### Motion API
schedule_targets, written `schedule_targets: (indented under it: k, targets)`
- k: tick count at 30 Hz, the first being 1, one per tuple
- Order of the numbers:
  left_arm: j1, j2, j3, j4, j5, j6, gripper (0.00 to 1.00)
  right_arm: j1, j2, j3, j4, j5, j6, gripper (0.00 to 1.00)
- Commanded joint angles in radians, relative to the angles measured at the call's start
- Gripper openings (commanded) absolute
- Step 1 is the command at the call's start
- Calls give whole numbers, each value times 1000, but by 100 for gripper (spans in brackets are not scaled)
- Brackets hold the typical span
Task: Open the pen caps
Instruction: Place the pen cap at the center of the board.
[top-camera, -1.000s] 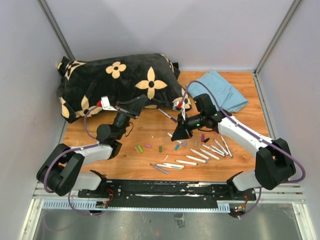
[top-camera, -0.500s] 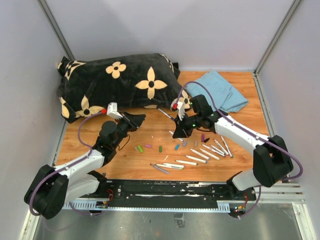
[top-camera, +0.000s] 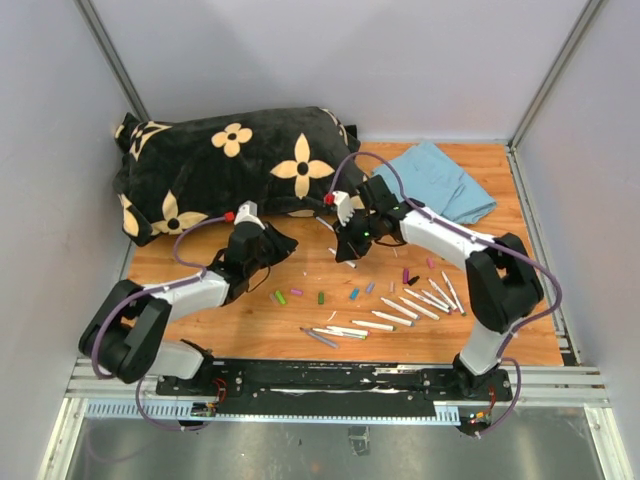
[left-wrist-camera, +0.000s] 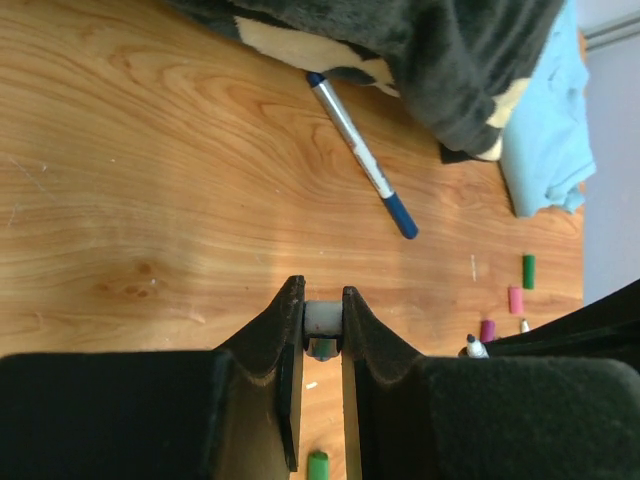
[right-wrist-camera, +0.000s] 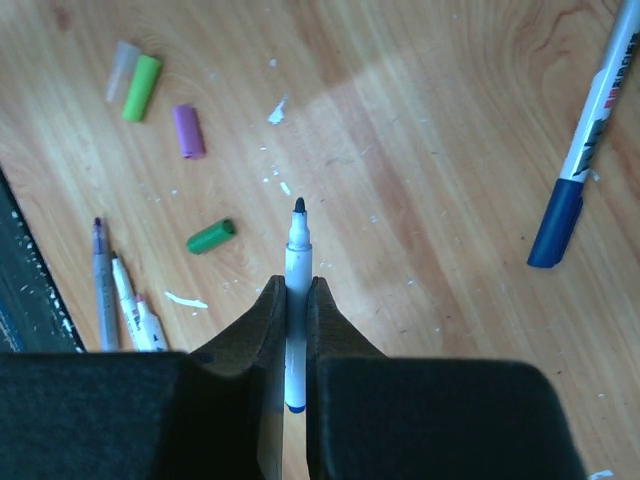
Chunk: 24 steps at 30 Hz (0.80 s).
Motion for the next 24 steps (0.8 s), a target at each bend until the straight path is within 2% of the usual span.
schedule_targets:
  k: [1, 7, 14, 18, 20, 24]
  targets:
    - [15, 101, 83, -43, -2, -24, 0, 31, 106, 111, -83, 69, 16, 6]
    - [19, 239, 188, -111, -18, -66, 0, 68, 220, 219, -148, 136, 15, 8]
    - [20, 338, 234, -93, 3, -104, 0, 82, 347, 319, -189, 184, 12, 9]
    - [26, 398, 321, -221, 6, -106, 1, 83, 381, 342, -201, 213, 10, 12]
    - [27, 420, 351, -262, 5, -108, 4, 83, 385, 342, -202, 223, 13, 14]
    - [28, 422, 349, -266, 0, -117, 19, 83, 385, 338, -203, 249, 11, 23]
